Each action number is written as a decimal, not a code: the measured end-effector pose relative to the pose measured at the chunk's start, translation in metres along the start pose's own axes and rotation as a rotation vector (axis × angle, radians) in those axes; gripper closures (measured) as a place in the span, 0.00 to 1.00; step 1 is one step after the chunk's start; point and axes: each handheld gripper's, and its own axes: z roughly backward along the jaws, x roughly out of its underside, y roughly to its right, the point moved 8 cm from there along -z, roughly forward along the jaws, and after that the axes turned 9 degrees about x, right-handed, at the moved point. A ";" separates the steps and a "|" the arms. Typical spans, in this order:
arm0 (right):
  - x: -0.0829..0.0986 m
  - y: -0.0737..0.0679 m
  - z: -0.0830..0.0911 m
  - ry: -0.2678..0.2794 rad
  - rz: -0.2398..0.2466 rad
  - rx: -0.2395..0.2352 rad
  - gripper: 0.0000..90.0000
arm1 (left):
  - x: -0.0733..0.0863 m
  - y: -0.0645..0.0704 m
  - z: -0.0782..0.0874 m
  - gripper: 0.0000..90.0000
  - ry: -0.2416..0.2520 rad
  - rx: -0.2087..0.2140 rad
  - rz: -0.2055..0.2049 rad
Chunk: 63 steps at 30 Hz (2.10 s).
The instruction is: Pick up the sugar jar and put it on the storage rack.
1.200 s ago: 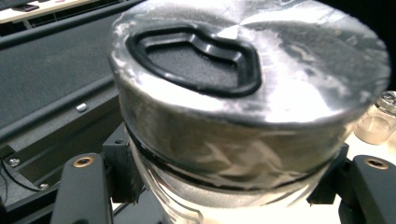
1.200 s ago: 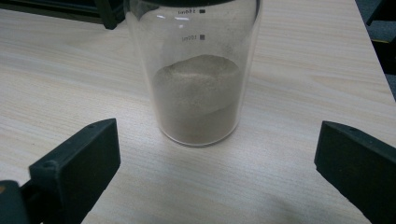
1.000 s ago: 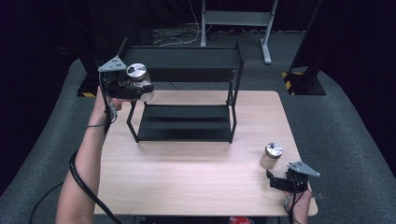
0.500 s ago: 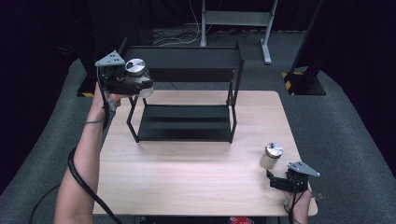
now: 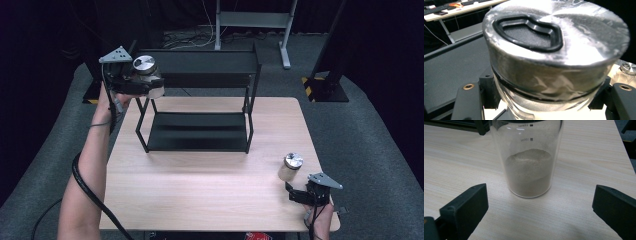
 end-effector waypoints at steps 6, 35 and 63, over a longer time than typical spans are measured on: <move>0.000 0.000 0.000 -0.002 -0.001 0.000 0.00 | -0.007 -0.002 -0.001 0.34 0.000 -0.003 -0.006; 0.000 0.001 0.000 -0.002 -0.003 -0.002 0.00 | -0.038 -0.010 -0.012 0.34 0.008 -0.021 -0.018; 0.000 -0.001 0.000 -0.004 0.001 0.002 0.00 | -0.051 -0.036 -0.021 0.34 -0.019 -0.059 0.008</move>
